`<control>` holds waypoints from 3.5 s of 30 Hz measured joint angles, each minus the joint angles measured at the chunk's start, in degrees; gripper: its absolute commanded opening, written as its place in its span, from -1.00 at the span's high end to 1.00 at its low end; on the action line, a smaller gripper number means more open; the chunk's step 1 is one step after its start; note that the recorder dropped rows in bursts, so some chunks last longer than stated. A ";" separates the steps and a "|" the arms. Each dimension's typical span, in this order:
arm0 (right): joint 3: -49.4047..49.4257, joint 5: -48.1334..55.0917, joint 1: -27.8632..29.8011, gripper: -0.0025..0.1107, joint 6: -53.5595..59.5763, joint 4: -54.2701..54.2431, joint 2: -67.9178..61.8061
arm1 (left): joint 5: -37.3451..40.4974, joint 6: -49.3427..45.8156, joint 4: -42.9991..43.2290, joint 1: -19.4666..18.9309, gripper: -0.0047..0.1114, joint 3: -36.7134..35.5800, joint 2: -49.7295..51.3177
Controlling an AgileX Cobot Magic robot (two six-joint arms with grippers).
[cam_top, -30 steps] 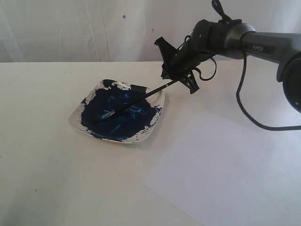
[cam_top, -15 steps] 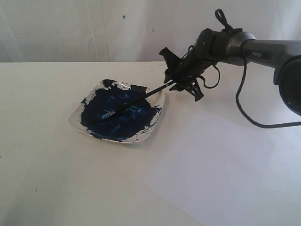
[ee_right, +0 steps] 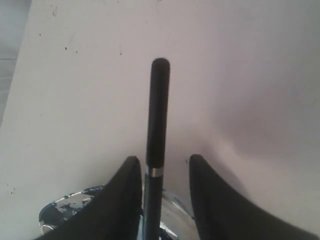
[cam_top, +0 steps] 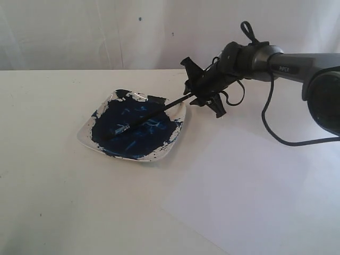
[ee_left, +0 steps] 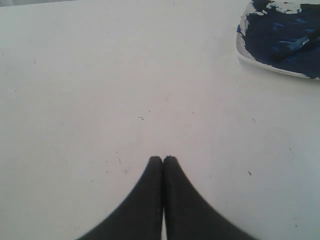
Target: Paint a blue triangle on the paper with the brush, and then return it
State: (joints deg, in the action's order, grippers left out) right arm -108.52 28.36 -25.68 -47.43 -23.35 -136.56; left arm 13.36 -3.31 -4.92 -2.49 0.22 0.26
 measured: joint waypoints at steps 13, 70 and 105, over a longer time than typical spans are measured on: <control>-0.10 -3.96 0.00 0.40 0.07 -2.19 -1.14 | 0.00 0.00 0.00 0.00 0.92 0.00 0.00; -0.10 -7.85 0.00 0.57 0.41 -2.90 -1.96 | 0.00 0.00 0.00 0.00 0.92 0.00 0.00; -0.10 -8.81 0.00 0.35 0.41 -2.90 -2.18 | 0.00 0.00 0.00 0.00 0.92 0.00 0.00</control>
State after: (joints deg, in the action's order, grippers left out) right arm -108.62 19.55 -25.68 -47.02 -26.25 -138.74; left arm 13.36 -3.31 -4.92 -2.49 0.22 0.26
